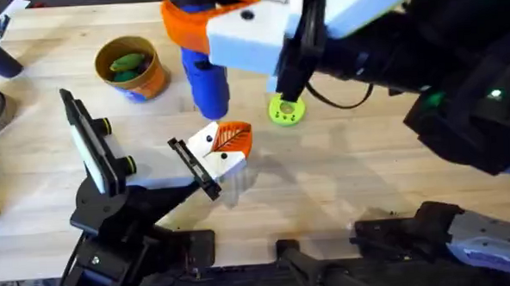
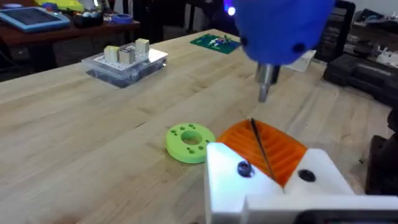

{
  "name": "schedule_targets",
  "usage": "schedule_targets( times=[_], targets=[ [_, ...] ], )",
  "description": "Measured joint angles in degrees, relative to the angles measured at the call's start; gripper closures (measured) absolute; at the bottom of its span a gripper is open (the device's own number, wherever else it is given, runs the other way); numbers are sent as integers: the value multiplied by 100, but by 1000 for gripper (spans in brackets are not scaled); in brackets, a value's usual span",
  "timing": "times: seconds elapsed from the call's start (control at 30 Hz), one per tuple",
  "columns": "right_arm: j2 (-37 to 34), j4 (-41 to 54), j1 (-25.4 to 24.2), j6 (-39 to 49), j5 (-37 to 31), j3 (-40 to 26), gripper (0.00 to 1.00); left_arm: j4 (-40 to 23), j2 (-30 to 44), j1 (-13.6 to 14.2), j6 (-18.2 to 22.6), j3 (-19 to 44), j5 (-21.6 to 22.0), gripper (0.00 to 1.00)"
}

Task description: Pick up the gripper from the table and insert it into the empty holder that is missing its gripper. Then pick up a screw, insert it into the mounting hole, and use the screwdriver to tighten it. Finally, clean up the table by picking up the vegetable and placing it into the bucket.

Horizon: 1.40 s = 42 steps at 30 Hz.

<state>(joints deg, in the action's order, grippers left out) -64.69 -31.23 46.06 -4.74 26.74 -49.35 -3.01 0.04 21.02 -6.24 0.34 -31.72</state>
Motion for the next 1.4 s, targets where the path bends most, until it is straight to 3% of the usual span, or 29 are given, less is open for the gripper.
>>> schedule_targets(
  times=[0.7, 1.4],
  targets=[
    [-394, 77, 61, -514, 205, -185, 960, 0, 0, 0, 0, 0, 0, 986],
    [-675, -329, 66, -494, 597, -191, 960, 0, 0, 0, 0, 0, 0, 986]
  ],
)
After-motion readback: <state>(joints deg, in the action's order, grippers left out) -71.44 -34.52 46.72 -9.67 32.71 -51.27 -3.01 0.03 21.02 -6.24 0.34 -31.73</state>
